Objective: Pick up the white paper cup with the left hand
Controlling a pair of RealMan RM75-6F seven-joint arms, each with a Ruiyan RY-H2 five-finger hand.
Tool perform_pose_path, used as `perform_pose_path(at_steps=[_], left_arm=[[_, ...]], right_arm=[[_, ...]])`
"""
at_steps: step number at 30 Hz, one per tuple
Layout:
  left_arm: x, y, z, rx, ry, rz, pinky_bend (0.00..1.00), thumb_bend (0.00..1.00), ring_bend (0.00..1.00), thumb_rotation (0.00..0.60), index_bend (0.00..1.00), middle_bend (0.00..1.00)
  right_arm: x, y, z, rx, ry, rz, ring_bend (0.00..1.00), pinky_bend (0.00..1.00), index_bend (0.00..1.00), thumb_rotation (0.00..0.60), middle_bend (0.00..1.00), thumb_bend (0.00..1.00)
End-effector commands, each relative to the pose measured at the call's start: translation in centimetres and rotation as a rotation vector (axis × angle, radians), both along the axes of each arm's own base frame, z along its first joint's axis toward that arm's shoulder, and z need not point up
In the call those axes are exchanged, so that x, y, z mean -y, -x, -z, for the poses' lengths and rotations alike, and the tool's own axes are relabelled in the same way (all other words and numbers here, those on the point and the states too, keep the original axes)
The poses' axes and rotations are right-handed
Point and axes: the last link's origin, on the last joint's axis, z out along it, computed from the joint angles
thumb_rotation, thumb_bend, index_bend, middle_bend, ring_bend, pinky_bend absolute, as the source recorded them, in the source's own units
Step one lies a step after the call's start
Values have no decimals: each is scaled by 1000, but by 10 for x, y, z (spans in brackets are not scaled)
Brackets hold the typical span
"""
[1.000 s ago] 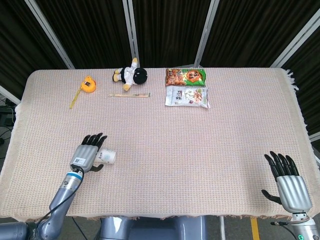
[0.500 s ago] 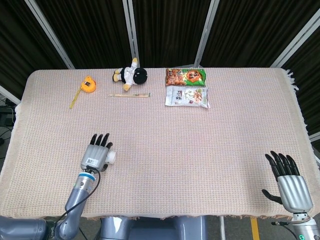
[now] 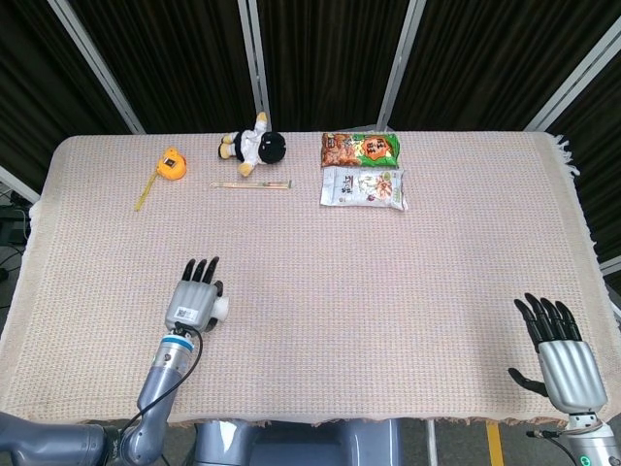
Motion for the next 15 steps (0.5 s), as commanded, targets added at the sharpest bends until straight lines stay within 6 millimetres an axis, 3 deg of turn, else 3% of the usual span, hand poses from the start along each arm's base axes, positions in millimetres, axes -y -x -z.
perform_pose_path(at_steps=[1, 11, 15], left_arm=[[3, -14, -6, 229, -15, -2, 0, 184, 0, 600, 432, 0], [13, -27, 3, 798, 57, -82, 0, 185, 0, 600, 429, 0], [13, -15, 17, 813, 84, -57, 0, 183, 0, 600, 427, 0]], right_arm=[[0, 0, 1, -2, -2, -2, 0, 0, 0, 600, 0, 15], [0, 0, 1, -6, -5, -2, 0, 0, 0, 600, 0, 16], [0, 0, 1, -6, -2, 2, 0, 0, 0, 600, 0, 15]])
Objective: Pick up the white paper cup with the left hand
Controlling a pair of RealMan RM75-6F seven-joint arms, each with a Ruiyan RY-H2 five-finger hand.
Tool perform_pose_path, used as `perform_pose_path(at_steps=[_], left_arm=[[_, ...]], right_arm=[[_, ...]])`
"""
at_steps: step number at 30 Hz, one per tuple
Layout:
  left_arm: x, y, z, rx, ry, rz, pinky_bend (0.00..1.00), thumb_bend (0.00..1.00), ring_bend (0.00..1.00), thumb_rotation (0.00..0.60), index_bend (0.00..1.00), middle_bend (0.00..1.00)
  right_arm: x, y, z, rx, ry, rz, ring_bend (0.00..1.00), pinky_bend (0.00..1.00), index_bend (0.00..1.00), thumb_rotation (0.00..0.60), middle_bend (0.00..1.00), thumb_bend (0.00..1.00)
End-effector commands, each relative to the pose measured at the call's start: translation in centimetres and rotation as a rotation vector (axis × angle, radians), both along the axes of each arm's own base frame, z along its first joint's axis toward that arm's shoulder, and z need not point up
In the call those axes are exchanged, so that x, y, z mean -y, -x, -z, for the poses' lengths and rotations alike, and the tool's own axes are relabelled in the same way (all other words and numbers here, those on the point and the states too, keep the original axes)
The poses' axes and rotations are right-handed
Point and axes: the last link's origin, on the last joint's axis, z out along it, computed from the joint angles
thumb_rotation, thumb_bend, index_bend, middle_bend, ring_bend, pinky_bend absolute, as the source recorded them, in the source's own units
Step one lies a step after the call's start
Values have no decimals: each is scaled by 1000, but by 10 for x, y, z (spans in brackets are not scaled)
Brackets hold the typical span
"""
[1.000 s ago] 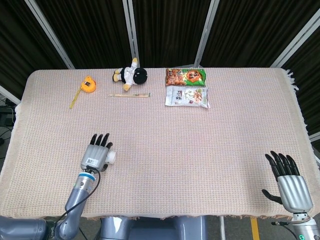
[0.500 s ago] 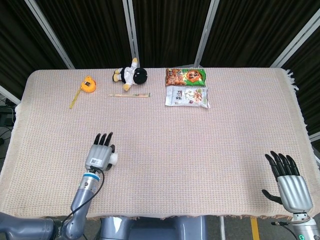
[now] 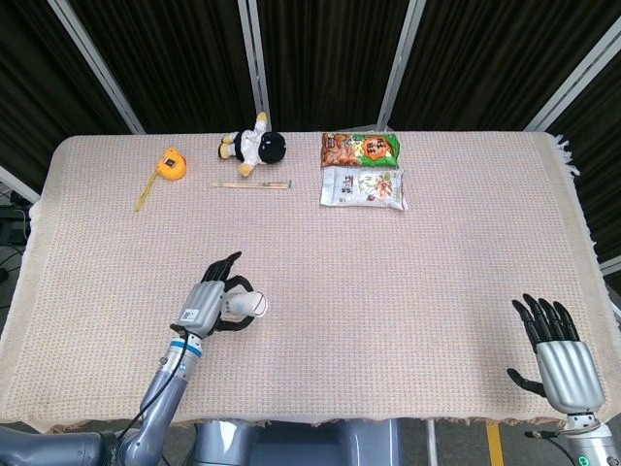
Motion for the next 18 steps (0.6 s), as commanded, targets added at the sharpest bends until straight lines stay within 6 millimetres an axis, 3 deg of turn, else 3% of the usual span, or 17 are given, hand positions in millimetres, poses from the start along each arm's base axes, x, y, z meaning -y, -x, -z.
perform_pose_path(at_steps=[1, 7, 18], left_arm=[[4, 10, 19, 94, 36, 31, 0, 182, 0, 600, 427, 0], [6, 22, 28, 88, 56, 29, 0, 185, 0, 600, 425, 0], [4, 55, 15, 44, 24, -10, 0, 184, 0, 600, 413, 0]], right_arm=[[0, 0, 0, 0, 2, 1, 0, 0, 0, 600, 0, 15], [0, 1, 1, -8, -8, 10, 0, 0, 0, 600, 0, 14], [-1, 0, 2, -14, -6, 5, 0, 0, 0, 600, 0, 16]])
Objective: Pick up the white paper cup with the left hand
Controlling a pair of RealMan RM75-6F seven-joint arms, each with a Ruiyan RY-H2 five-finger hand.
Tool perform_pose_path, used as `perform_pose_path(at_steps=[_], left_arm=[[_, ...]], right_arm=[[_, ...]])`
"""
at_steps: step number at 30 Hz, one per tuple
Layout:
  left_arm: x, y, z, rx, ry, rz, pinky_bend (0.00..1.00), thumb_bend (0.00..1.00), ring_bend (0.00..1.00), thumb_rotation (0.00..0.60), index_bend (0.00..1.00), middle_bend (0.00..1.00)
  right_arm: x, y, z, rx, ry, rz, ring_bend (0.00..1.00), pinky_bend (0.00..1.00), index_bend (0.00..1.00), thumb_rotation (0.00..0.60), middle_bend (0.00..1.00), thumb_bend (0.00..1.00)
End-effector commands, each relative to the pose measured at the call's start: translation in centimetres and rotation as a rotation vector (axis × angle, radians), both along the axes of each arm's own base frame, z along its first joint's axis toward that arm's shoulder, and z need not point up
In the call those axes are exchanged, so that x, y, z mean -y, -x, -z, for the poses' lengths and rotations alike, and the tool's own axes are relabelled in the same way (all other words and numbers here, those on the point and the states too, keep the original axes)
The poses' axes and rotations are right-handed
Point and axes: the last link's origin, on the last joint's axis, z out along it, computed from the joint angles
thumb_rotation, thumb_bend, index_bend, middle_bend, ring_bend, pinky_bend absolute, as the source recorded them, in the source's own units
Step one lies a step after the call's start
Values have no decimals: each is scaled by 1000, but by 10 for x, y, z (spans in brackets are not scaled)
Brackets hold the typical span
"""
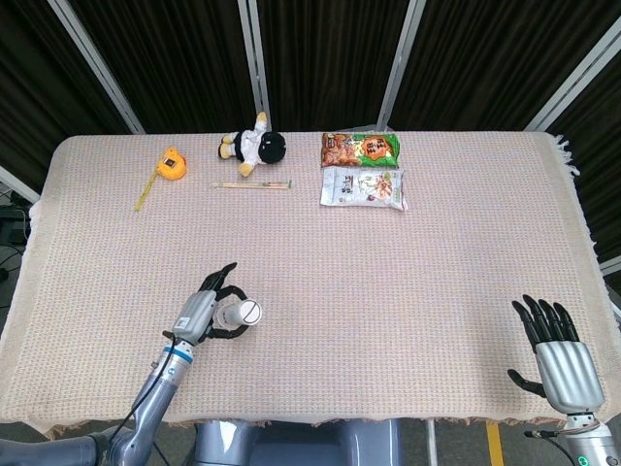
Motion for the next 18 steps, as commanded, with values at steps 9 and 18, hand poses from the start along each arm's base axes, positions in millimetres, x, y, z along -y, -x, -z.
perform_pose_path(at_steps=[9, 18], left_arm=[[2, 30, -22, -46, -30, -30, 0, 183, 0, 600, 69, 0], [7, 44, -37, -105, -19, -18, 0, 156, 0, 600, 0, 0]], right_arm=[[-1, 0, 1, -4, -2, 1, 0, 0, 0, 600, 0, 15], [-1, -1, 1, -5, -1, -3, 0, 0, 0, 600, 0, 15]])
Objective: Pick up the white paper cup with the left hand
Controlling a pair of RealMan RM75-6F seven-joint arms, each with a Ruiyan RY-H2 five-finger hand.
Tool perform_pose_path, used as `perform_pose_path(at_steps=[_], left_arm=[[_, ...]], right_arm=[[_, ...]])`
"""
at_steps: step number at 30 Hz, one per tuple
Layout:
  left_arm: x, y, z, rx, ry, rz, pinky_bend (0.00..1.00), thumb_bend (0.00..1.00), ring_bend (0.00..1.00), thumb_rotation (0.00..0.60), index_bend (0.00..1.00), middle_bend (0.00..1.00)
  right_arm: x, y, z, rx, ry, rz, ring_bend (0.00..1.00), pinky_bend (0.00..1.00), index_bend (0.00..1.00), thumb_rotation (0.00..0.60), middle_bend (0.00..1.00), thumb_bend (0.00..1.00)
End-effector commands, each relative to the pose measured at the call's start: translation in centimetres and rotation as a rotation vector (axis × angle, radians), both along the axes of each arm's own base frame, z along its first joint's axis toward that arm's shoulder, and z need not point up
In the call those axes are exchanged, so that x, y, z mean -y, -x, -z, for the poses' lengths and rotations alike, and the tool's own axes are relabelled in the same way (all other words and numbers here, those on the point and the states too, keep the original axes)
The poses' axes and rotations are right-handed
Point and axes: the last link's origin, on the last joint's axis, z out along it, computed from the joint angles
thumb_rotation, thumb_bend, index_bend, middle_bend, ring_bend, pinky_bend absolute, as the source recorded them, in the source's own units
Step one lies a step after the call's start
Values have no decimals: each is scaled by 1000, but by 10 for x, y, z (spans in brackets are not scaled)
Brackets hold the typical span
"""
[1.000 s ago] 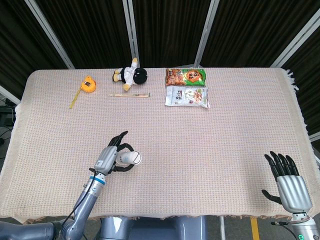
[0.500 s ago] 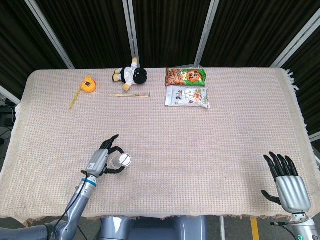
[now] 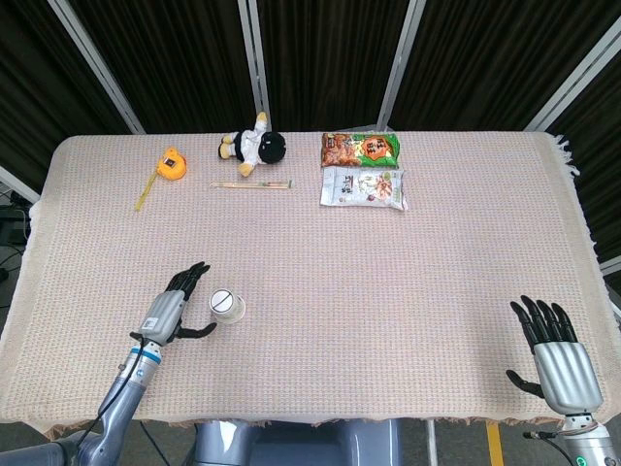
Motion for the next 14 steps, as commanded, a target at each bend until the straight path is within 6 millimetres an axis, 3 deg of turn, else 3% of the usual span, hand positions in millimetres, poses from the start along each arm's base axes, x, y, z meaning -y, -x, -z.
perform_pose_path(at_steps=[1, 4, 6, 9, 14], left_arm=[[2, 2, -9, -6, -15, 12, 0, 155, 0, 600, 0, 0], [6, 6, -24, -55, -76, 60, 0, 136, 0, 600, 0, 0], [11, 14, -41, -181, -141, 118, 0, 117, 0, 600, 0, 0], [26, 24, -68, -388, -275, 182, 0, 104, 0, 600, 0, 0], [54, 36, -100, -527, -413, 153, 0, 93, 0, 600, 0, 0]], right_arm=[[0, 0, 0, -1, 2, 0, 0, 0, 0, 600, 0, 15], [1, 1, -1, -1, 5, 1, 0, 0, 0, 600, 0, 12], [2, 2, -1, -8, 10, 1, 0, 0, 0, 600, 0, 11], [4, 2, 0, -18, 16, 4, 0, 0, 0, 600, 0, 8], [4, 1, 3, -30, 21, -7, 0, 0, 0, 600, 0, 6]])
